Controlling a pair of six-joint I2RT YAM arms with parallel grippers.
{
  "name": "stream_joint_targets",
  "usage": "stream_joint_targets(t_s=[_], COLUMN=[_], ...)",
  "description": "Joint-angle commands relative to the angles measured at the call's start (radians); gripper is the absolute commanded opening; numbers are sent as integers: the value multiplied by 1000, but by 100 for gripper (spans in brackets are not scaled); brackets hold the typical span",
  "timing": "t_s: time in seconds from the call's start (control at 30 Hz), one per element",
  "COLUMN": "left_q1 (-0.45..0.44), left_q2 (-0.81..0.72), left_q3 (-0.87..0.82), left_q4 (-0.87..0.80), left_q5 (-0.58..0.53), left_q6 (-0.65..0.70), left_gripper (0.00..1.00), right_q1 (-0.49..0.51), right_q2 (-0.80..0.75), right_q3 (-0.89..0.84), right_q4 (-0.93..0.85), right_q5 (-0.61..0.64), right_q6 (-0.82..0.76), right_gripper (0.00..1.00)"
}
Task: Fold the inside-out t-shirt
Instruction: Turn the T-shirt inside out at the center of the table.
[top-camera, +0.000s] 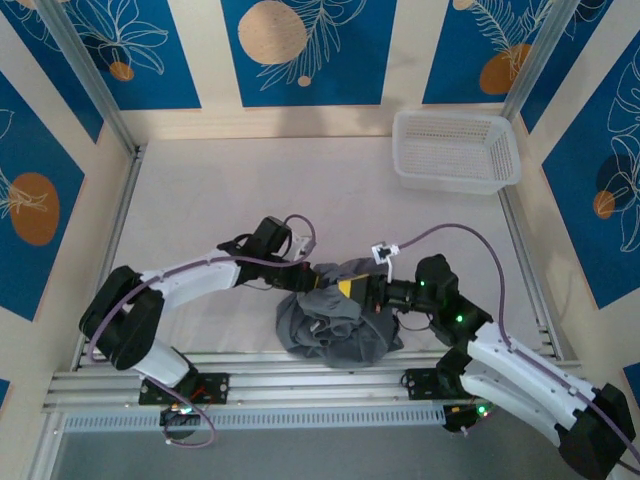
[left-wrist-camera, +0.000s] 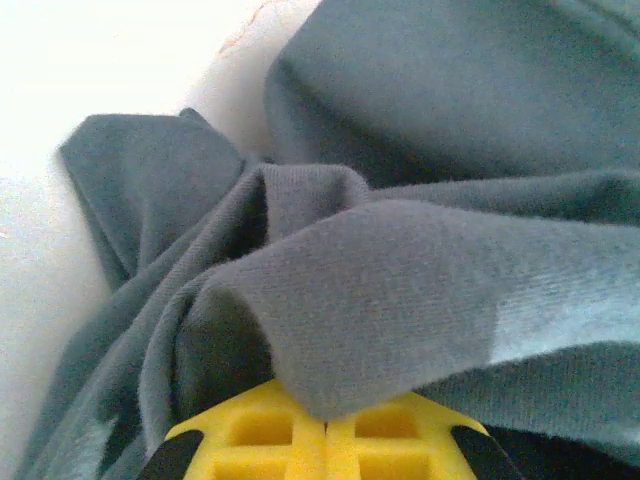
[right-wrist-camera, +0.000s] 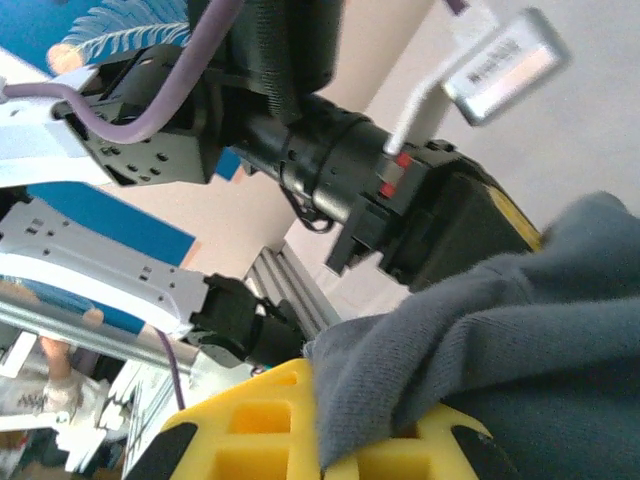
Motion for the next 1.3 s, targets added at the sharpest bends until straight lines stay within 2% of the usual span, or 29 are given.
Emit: stream_joint_targets(t_s=[0.0,0.07,0.13,0.2,0.23,0.33,0.47,0.6,0.7,0.83,0.87,0.9,0.93,1.03,1.1,1.17,1.27], left_q1=[25,57,81,87,87,85,82,75,74,74,74,74,74,80,97,129,166], left_q2=[-71,-147,-216,-259,-266,-263,-272,-300,-320,-331,-331,-334,-339,-355,-348,-316,-267], left_q3=[7,16,31,57,66,68,17,-3,6,22,27,30,32,43,54,38,9], left_q4=[101,106,104,75,61,20,27,28,-1,-25,-25,-26,-26,-79,-152,-178,-128], left_q5=[24,-9,-33,-50,-45,-15,8,2,-17,-33,-33,-35,-41,-103,-183,-226,-152], left_q6=[-50,-64,-60,-23,-7,16,-7,-22,-14,-29,-33,-36,-38,-14,23,53,46], left_gripper=[0,0,0,0,0,0,0,0,0,0,0,0,0,0,0,0,0], right_q1=[41,107,156,179,179,179,179,193,203,207,207,204,202,199,193,140,19], right_q2=[-92,-132,-152,-158,-157,-157,-98,106,268,431,463,488,508,492,421,344,291], right_q3=[-71,-117,-153,-168,-160,-74,72,213,276,335,335,333,336,356,366,338,247], right_q4=[-157,-274,-370,-424,-439,-487,-441,-322,-254,-196,-170,-151,-144,-158,-161,-75,171], right_q5=[136,232,320,349,353,413,525,551,568,523,534,542,547,522,433,239,-56], right_q6=[54,122,214,261,251,156,-126,-370,-495,-558,-552,-547,-541,-490,-420,-281,-57], right_gripper=[1,13,16,29,32,35,45,54,69,76,76,70,61,0,0,0,0])
